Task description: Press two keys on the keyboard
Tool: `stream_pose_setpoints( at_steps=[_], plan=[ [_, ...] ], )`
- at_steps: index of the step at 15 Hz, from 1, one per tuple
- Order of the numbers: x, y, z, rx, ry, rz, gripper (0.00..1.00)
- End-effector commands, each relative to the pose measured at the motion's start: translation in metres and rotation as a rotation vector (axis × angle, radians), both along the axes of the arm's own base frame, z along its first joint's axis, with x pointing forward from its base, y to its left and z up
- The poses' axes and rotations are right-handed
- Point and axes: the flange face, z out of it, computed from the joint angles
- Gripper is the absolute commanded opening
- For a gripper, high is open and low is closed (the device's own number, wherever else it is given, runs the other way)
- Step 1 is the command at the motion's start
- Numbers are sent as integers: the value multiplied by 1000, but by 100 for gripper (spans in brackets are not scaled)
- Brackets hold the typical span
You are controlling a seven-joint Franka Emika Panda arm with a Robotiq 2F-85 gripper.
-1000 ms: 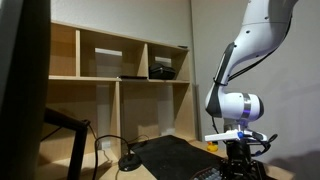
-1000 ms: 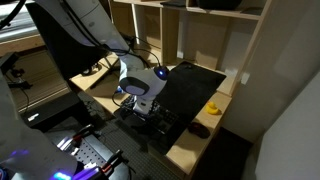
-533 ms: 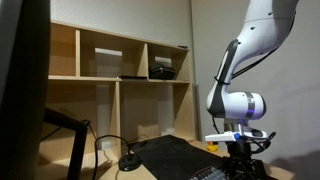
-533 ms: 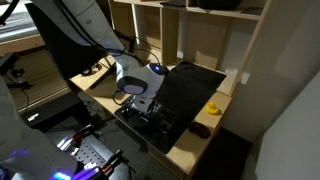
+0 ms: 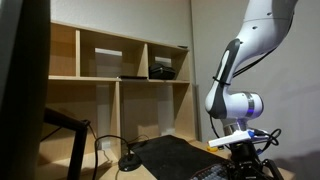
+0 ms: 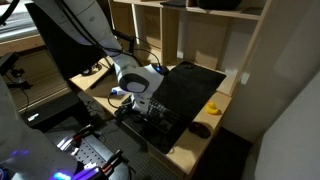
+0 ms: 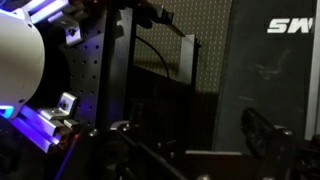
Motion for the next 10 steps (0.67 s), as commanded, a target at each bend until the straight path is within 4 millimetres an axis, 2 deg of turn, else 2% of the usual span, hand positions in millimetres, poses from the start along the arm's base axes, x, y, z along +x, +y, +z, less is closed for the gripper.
stream_pose_setpoints(
  at_steps=[1,4,5,9,10],
  plan=[
    [16,4,6,75,-138,105,100],
    [30,9,13,178,-269,85,100],
    [24,10,9,132,-192,74,100],
    [31,10,12,154,-261,81,100],
    [37,8,13,143,-341,92,100]
  ],
)
